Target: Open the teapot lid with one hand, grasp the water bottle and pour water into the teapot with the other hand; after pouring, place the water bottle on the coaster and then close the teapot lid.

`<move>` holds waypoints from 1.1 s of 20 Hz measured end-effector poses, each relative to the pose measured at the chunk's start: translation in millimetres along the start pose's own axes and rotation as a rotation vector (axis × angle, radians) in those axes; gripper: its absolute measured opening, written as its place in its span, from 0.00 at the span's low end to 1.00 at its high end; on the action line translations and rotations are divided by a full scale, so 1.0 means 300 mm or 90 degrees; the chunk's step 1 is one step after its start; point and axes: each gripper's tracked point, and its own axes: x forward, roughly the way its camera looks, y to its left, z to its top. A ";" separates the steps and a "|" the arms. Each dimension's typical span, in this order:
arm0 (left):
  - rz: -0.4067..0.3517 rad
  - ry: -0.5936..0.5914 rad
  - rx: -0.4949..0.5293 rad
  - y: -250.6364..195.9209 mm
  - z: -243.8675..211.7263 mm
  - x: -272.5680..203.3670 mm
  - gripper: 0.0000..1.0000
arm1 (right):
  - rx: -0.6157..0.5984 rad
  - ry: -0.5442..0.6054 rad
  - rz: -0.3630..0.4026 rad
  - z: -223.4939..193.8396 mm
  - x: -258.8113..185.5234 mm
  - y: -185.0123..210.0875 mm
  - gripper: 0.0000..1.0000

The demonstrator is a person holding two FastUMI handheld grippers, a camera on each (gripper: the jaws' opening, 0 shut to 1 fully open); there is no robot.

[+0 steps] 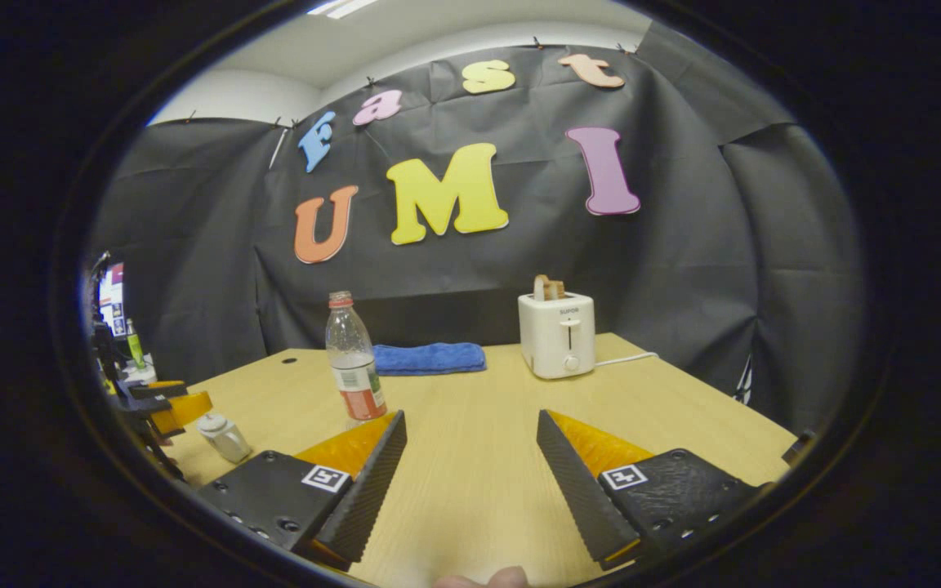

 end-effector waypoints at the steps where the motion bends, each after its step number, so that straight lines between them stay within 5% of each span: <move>1: 0.002 -0.012 -0.001 -0.013 0.039 -0.008 1.00 | -0.013 -0.008 -0.014 0.011 -0.009 -0.007 0.92; 8: -0.026 -0.109 -0.032 -0.204 0.275 -0.130 1.00 | -0.061 -0.090 -0.063 0.134 -0.119 0.037 0.96; 22: -0.078 -0.117 -0.026 -0.327 0.263 -0.215 1.00 | -0.070 -0.105 -0.072 0.147 -0.218 0.096 0.97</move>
